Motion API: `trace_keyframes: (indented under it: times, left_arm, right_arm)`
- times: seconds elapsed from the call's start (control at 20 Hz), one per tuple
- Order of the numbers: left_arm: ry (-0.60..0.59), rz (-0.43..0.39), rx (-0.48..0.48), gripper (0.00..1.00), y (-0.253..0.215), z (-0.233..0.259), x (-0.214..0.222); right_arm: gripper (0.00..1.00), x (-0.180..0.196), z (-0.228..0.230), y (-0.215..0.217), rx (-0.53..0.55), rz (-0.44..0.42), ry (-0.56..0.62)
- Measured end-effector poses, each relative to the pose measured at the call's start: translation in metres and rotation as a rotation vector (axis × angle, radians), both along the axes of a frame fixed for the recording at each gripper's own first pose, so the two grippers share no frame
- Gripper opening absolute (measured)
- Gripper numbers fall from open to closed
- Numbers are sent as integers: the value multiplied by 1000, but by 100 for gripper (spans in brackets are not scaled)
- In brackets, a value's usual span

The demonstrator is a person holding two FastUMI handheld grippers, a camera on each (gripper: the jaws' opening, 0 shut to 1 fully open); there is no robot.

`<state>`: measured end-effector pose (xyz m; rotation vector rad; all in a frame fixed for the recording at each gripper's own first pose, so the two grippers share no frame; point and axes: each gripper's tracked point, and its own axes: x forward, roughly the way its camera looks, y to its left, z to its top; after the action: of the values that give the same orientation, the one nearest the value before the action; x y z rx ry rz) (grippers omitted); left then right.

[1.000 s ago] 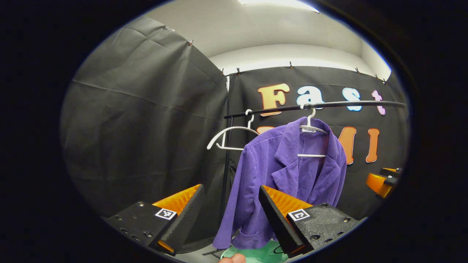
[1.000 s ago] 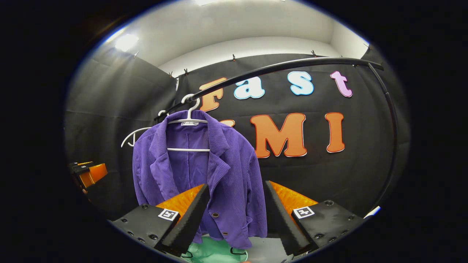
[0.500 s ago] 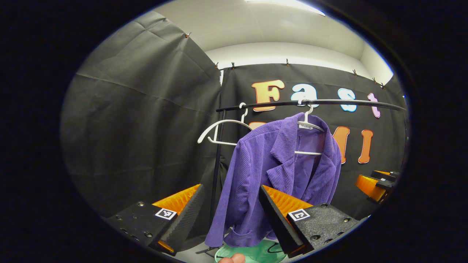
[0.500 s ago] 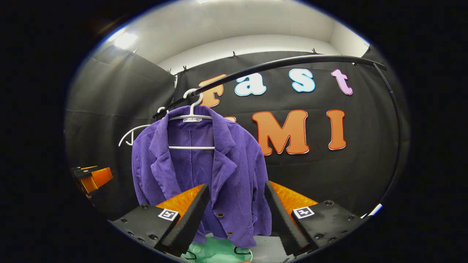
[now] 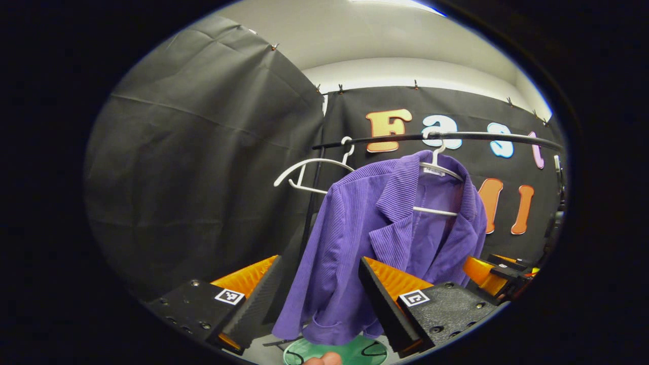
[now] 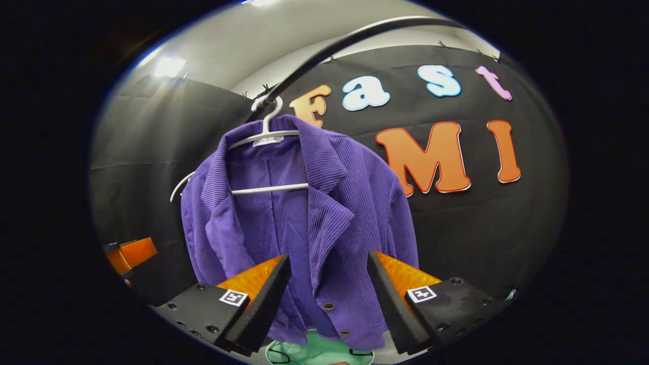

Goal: Grasp the clothes on the hanger with both hands and then place them into the laundry hamper below.

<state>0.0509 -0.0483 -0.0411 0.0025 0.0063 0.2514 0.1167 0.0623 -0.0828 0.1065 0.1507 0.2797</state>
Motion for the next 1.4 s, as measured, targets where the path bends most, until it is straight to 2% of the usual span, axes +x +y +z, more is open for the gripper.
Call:
trace_keyframes:
  times: [0.05,0.1,0.15,0.2,0.25,0.3,0.4,0.45,0.5,0.55,0.65,0.75,0.8,0.85,0.9,1.0,1.1,1.2,1.25,1.35,1.4]
  left_arm:
    - [7,23,11,95,-1,-2,-1]
    - [5,29,16,96,-3,-2,-2]
    - [6,27,19,96,-5,-3,-3]
    - [8,28,23,96,-4,-5,-6]
    - [14,28,25,96,-4,-6,-5]
    - [18,17,23,96,-7,-7,-4]
    - [4,-12,16,93,-11,-7,1]
    - [3,-22,14,93,-13,-9,5]
    - [10,-34,11,99,-15,-12,9]
    - [16,-49,7,93,-17,-15,13]
    - [15,-73,-8,93,-21,-17,20]
    - [15,-97,-19,96,-25,-20,27]
    - [14,-109,-18,96,-26,-21,27]
    - [11,-119,-15,93,-27,-20,27]
    - [8,-131,-12,93,-28,-20,27]
    - [3,-155,-10,93,-32,-20,30]
    - [7,-182,-17,96,-41,-24,36]
    - [10,-212,-34,96,-51,-28,42]
    - [11,-230,-45,93,-60,-31,45]
    - [32,-266,-73,93,-79,-43,53]
    - [54,-284,-89,93,-89,-53,56]
  right_arm:
    - [92,6,-7,3,9,7,18]
    - [98,10,-12,6,17,9,30]
    - [98,15,-16,10,26,8,39]
    - [89,22,-18,11,33,5,37]
    - [98,29,-19,13,30,-12,31]
    - [89,38,-19,11,18,-38,22]
    - [88,55,-22,-1,-24,-120,13]
    - [88,61,-23,-3,-29,-135,14]
    - [98,63,-24,1,-24,-128,19]
    - [98,64,-24,7,-14,-105,20]
    - [98,68,-27,12,-40,-87,6]
    - [98,76,-35,-6,-108,-162,-1]
    - [94,77,-34,-15,-117,-192,-6]
    - [98,78,-32,-23,-108,-208,-13]
    - [94,78,-28,-30,-95,-216,-18]
    - [71,79,-23,-52,-88,-241,-28]
    - [47,77,-17,-64,-101,-229,-45]
    - [24,70,-11,-69,-118,-202,-59]
    - [12,66,-8,-68,-125,-177,-65]
    - [18,59,-1,-70,-123,-143,-78]
    - [13,55,3,-70,-117,-120,-83]
